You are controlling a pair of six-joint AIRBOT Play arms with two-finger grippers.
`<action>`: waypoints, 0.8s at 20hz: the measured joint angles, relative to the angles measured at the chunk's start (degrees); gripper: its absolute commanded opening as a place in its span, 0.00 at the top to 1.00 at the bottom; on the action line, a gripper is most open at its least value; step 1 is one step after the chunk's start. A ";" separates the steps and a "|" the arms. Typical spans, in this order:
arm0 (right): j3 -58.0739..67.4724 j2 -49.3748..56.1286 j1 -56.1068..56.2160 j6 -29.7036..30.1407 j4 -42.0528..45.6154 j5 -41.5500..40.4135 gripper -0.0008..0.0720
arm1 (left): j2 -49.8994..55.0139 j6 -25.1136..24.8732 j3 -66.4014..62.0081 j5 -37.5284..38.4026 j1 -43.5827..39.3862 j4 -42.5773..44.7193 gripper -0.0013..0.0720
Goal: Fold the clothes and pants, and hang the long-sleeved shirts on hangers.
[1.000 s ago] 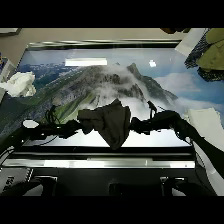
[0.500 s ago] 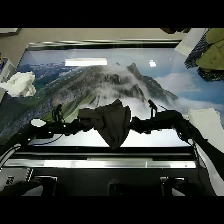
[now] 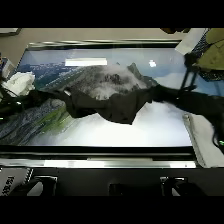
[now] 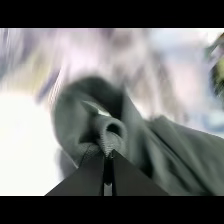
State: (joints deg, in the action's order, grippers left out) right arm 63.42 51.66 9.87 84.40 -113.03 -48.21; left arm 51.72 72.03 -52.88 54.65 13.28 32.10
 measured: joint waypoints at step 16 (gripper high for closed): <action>13.22 -26.71 0.02 -16.92 23.85 -8.28 0.95 | -26.03 11.45 -17.62 3.50 14.10 17.16 0.96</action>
State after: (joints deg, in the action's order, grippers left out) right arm 76.64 24.95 9.89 67.48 -89.19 -56.49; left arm 25.69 83.48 -70.50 58.15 27.38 49.25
